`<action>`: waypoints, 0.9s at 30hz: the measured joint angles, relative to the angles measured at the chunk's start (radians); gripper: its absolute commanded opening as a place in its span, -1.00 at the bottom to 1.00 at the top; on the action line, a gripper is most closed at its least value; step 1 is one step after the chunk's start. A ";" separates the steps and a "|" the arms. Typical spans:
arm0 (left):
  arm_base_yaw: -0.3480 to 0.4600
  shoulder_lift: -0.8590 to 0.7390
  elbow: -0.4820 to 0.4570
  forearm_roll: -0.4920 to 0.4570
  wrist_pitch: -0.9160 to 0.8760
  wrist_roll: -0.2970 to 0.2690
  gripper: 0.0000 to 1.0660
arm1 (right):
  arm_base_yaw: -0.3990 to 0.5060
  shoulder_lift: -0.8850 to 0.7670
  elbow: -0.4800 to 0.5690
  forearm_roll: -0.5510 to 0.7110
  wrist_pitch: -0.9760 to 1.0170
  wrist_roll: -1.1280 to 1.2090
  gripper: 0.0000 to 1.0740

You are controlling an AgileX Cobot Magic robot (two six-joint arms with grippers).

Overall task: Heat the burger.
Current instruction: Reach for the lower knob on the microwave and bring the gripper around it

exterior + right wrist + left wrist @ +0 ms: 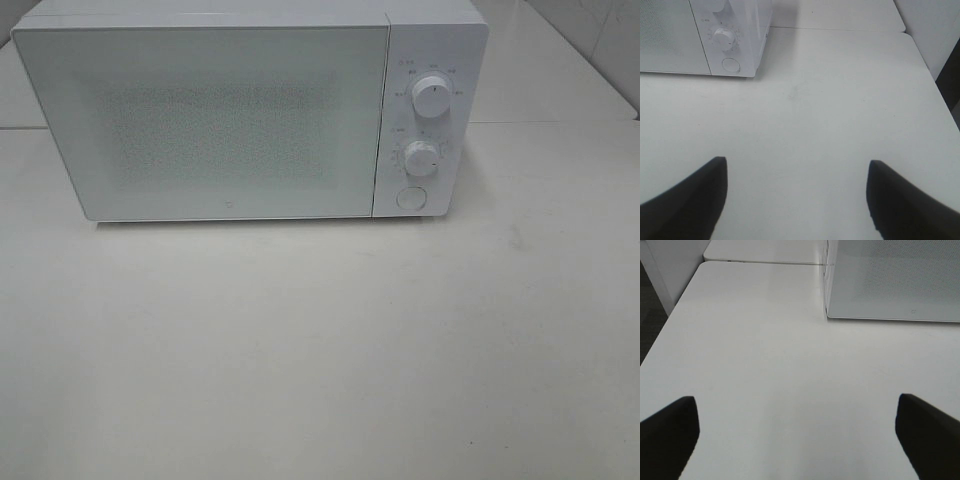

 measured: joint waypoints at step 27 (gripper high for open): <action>0.000 0.000 0.000 0.000 0.000 0.000 0.89 | 0.000 0.384 -0.035 0.017 -0.389 0.003 0.40</action>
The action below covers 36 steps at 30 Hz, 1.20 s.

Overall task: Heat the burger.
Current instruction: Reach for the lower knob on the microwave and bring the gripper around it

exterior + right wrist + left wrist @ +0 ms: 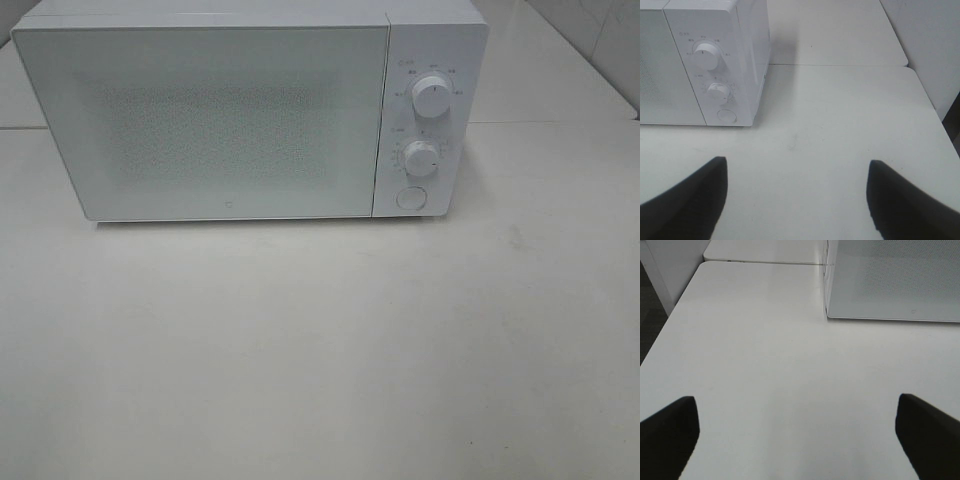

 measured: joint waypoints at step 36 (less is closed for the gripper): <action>0.000 0.000 0.000 0.000 0.000 0.000 0.89 | 0.000 0.703 0.066 -0.057 -0.986 0.000 0.40</action>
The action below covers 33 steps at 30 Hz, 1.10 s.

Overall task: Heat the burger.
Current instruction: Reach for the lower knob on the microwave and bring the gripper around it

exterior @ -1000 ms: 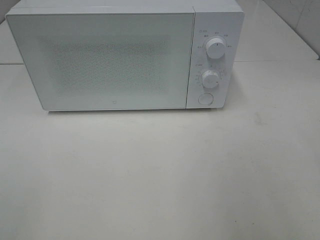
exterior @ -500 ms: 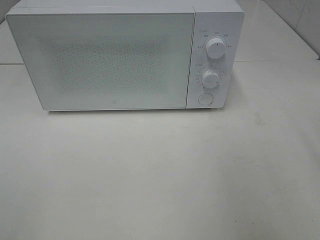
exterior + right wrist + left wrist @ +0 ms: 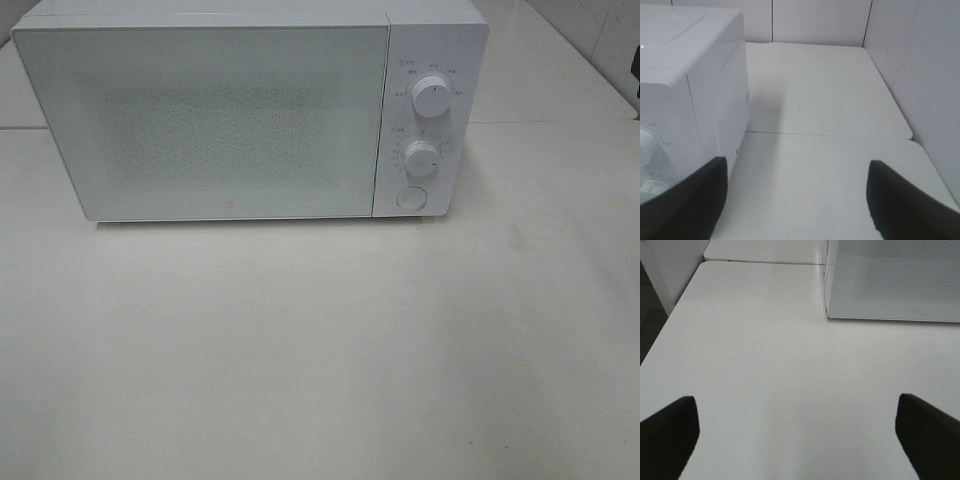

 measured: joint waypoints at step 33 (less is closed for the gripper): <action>0.000 0.000 0.000 0.000 0.000 0.000 0.89 | 0.397 0.195 0.315 0.547 -0.730 -0.317 0.43</action>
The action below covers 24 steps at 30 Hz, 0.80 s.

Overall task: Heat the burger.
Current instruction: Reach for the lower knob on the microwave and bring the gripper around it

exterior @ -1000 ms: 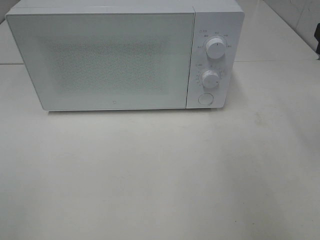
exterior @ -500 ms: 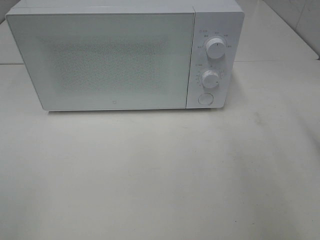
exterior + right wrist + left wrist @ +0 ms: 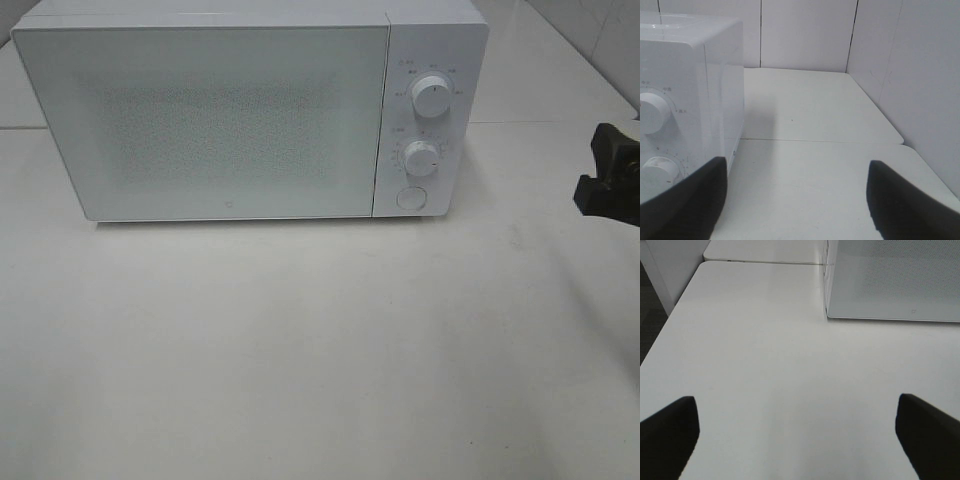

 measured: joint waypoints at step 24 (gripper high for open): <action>0.000 0.000 0.000 0.000 0.000 0.000 0.89 | 0.440 0.400 -0.238 0.460 -0.095 -0.131 0.42</action>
